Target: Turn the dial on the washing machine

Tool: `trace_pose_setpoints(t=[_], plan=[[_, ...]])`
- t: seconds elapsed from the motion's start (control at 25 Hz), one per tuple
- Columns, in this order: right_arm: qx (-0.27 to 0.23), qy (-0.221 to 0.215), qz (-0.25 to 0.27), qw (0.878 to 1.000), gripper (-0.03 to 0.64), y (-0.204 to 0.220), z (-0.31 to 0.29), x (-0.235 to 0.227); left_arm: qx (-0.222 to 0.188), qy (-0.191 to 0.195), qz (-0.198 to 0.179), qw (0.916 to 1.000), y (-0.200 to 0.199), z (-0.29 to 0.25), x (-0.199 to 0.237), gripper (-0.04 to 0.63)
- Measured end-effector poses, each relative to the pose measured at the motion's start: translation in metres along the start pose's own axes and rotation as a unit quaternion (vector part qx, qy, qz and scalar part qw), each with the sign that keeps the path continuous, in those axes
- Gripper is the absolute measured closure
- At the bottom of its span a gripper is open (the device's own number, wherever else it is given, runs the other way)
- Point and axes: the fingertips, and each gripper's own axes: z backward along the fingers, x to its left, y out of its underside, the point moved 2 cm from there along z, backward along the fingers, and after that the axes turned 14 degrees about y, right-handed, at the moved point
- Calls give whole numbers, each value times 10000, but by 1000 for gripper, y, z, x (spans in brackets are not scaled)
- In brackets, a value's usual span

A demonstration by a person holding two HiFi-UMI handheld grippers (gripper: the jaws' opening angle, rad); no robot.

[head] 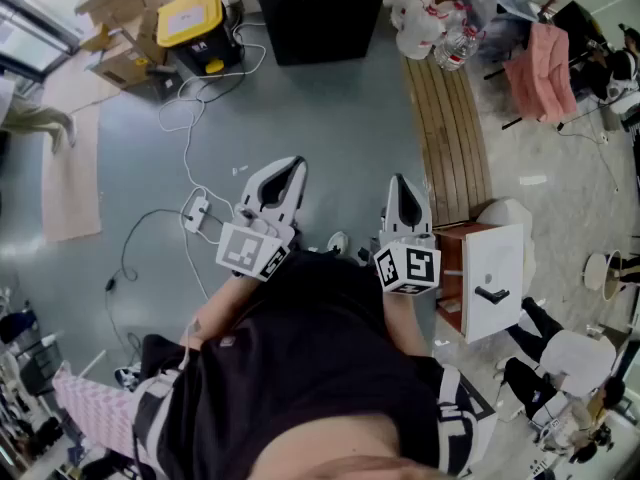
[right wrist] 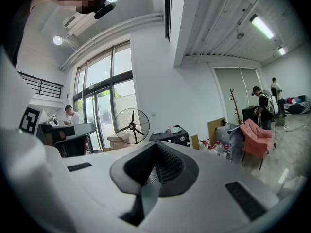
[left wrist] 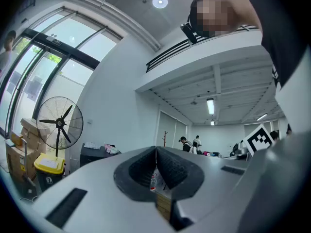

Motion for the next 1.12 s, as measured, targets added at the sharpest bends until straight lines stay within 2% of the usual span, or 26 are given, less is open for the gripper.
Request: trace_pose_setpoints(t=[0.32, 0.44, 0.56, 0.68, 0.96, 1.12], plan=[[-16, -95, 9, 10000, 592, 3, -10, 12, -10, 10, 46, 10000, 3, 2, 14, 572], [-182, -282, -142, 9993, 591, 0, -14, 18, -3, 8, 53, 10000, 4, 4, 20, 572], [-270, -246, -212, 9991, 584, -1, -23, 26, -19, 10, 49, 10000, 4, 8, 30, 572], [-119, -277, -132, 9995, 446, 3, -38, 43, -31, 30, 59, 10000, 0, 13, 46, 572], [-13, -61, -70, 10000, 445, 16, -71, 85, -59, 56, 66, 9999, 0, 36, 101, 572], [-10, 146, -56, 9999, 446, 24, -96, 113, 51, 197, 300, 9993, 6, 45, 140, 572]])
